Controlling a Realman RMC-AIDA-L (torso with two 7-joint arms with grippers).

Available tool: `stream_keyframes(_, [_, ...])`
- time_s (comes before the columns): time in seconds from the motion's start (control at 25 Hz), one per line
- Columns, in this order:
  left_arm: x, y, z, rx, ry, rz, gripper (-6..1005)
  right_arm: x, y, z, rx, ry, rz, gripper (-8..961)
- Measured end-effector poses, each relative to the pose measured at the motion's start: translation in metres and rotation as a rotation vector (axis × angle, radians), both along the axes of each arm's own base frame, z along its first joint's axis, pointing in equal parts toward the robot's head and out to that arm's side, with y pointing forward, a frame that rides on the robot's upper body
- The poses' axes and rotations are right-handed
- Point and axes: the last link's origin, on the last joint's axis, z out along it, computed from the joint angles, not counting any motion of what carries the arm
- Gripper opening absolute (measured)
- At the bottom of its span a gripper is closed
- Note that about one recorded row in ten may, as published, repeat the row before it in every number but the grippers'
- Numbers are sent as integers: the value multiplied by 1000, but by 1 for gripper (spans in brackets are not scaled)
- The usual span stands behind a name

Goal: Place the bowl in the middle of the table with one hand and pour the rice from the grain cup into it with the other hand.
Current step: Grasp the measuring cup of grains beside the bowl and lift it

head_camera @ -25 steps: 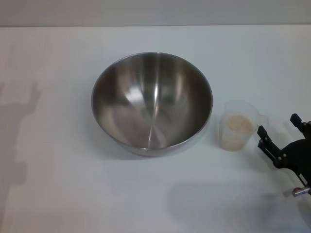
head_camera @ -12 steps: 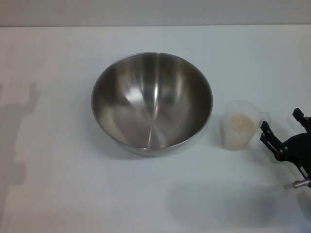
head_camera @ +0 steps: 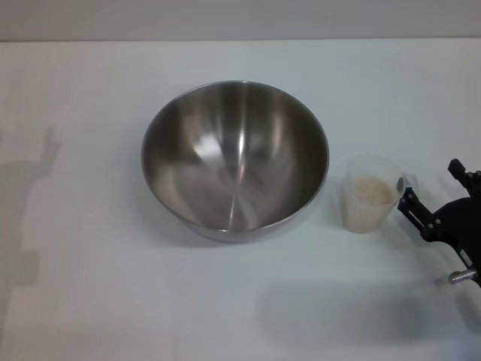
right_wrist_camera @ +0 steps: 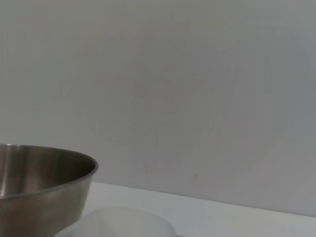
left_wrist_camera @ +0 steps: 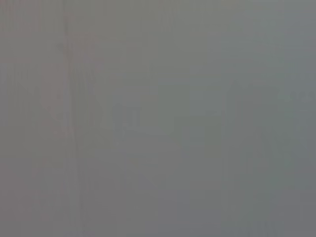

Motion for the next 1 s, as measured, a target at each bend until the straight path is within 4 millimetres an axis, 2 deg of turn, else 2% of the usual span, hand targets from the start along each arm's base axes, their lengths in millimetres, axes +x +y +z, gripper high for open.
stream_keyframes(0.76, [-2,4,-1,-12,-4,19,863,-3,3,1,7,2,17,771])
stream_keyframes(1.0, [-2,4,-2,-13,-3,20,863,-5,6,0,5,2,23,566])
